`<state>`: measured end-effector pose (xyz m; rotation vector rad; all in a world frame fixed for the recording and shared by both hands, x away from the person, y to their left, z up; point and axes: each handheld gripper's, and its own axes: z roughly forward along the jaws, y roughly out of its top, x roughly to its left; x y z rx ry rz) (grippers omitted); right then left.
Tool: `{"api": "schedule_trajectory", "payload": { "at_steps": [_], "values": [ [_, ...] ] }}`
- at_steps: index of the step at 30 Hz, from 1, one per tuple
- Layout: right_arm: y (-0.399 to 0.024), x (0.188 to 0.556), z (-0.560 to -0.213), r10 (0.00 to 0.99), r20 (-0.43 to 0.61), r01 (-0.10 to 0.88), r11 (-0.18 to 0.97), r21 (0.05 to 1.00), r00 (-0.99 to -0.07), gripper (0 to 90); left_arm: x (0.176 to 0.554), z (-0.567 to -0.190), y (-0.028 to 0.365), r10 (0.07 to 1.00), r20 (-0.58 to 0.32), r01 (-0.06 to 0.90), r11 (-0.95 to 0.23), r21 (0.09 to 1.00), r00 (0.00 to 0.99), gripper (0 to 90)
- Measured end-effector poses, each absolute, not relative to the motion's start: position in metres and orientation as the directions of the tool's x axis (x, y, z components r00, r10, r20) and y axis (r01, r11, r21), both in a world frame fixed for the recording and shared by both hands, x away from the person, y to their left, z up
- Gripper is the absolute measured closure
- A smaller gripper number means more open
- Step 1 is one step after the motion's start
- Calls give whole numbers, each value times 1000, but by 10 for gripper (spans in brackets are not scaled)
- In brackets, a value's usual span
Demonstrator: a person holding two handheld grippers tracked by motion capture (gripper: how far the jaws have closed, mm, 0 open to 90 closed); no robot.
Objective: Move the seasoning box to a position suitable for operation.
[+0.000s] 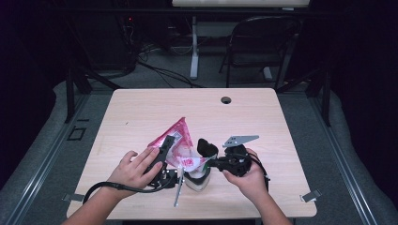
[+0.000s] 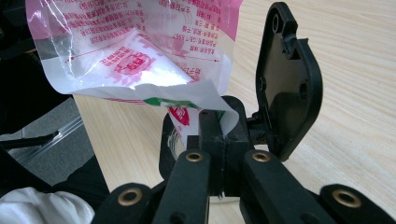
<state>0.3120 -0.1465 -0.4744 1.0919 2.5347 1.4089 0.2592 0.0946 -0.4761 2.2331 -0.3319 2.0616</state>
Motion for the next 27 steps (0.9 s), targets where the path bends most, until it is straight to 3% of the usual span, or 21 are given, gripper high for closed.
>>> {"api": "schedule_trajectory", "payload": {
  "at_steps": [27],
  "values": [
    [-146,313,-478,602,287,567,345,748,-745,900,260,-478,92,-117,989,-232,-968,-93,90,620]
  ]
}}
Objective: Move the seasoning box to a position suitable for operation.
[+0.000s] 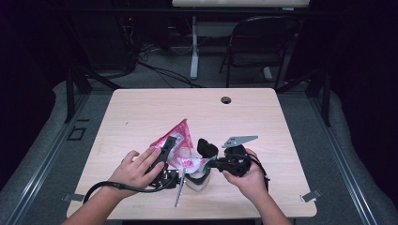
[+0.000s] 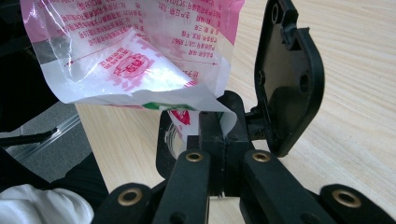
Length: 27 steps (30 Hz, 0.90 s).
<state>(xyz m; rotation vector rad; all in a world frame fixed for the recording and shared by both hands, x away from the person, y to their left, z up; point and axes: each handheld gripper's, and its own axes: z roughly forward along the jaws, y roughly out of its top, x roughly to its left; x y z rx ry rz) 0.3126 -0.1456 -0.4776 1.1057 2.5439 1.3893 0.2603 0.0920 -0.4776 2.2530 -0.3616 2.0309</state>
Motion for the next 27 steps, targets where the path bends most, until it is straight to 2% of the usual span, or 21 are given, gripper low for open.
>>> {"api": "schedule_trajectory", "payload": {
  "at_steps": [27],
  "values": [
    [-145,313,-479,607,280,568,353,744,-744,900,260,-478,89,-115,989,-236,-968,-91,89,631]
  ]
}}
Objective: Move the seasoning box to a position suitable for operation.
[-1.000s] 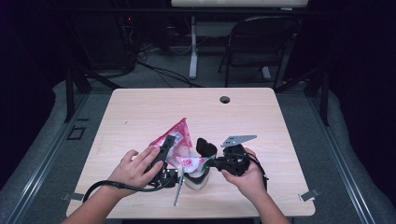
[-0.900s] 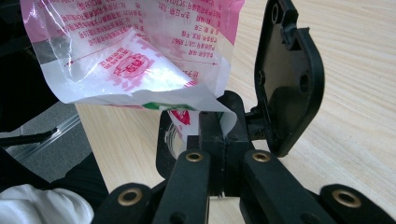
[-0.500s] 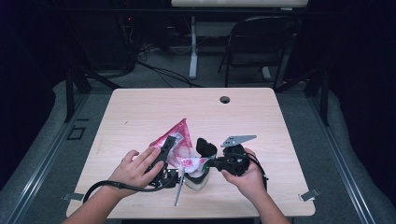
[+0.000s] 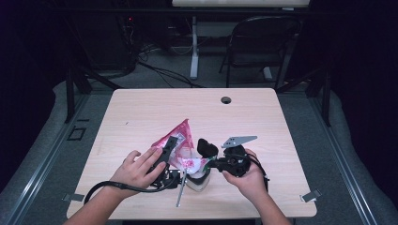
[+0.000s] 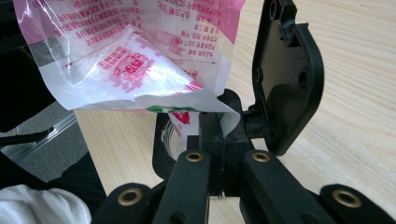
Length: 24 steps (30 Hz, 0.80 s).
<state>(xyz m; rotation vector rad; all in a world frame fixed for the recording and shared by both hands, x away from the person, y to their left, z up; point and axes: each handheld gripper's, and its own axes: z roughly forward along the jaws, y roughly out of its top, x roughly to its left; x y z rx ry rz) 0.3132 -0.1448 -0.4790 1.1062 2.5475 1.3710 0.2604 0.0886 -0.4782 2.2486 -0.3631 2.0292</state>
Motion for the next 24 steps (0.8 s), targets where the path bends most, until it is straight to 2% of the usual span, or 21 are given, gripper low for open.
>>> {"api": "schedule_trajectory", "payload": {
  "at_steps": [9,19,24],
  "values": [
    [-145,313,-478,608,277,565,354,745,-745,900,261,-481,92,-92,991,-226,-972,-67,101,642],
    [-143,312,-477,601,274,556,351,754,-751,900,262,-485,101,15,988,-188,-981,45,156,656],
    [-142,311,-476,601,272,555,351,755,-751,900,262,-488,103,41,985,-178,-981,70,166,665]
  ]
}}
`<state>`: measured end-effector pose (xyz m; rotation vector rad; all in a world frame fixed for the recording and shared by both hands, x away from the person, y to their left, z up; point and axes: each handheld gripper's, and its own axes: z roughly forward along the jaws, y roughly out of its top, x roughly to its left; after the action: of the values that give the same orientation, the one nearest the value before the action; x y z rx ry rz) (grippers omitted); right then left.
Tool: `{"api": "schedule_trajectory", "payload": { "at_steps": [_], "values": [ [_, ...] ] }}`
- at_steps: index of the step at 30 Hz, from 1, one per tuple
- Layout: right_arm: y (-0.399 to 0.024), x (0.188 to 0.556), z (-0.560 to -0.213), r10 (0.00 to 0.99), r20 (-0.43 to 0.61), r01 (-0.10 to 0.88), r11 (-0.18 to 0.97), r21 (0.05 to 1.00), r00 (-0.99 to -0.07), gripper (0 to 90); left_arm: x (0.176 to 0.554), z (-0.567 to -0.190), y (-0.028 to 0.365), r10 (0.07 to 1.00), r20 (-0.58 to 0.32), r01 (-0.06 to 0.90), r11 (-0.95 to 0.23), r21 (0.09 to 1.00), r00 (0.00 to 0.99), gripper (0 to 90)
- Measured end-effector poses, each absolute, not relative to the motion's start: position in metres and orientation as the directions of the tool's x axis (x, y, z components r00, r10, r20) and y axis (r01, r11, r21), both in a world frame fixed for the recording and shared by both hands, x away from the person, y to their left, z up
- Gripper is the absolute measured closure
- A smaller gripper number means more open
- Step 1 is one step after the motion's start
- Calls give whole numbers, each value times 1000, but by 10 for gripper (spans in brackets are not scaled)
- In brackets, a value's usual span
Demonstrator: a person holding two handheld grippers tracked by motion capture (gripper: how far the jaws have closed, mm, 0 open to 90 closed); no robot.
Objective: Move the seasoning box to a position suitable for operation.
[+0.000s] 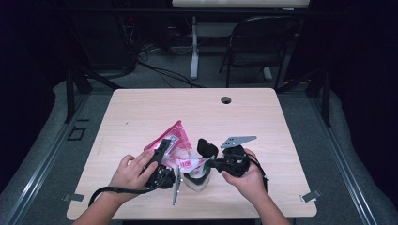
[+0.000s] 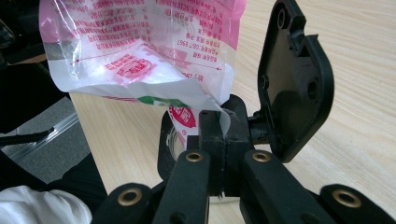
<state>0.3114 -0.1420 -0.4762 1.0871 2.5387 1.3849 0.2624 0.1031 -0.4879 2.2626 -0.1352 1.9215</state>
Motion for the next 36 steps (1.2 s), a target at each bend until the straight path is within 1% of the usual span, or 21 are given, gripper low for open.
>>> {"api": "schedule_trajectory", "payload": {
  "at_steps": [15,30,36],
  "values": [
    [-143,312,-471,605,276,553,335,763,-747,900,267,-489,108,128,967,-159,-973,165,222,678],
    [-142,312,-469,600,272,543,332,771,-752,900,270,-497,115,272,928,-103,-947,306,257,679],
    [-139,309,-469,594,266,537,339,773,-759,900,268,-501,118,293,918,-79,-943,324,267,688]
  ]
}}
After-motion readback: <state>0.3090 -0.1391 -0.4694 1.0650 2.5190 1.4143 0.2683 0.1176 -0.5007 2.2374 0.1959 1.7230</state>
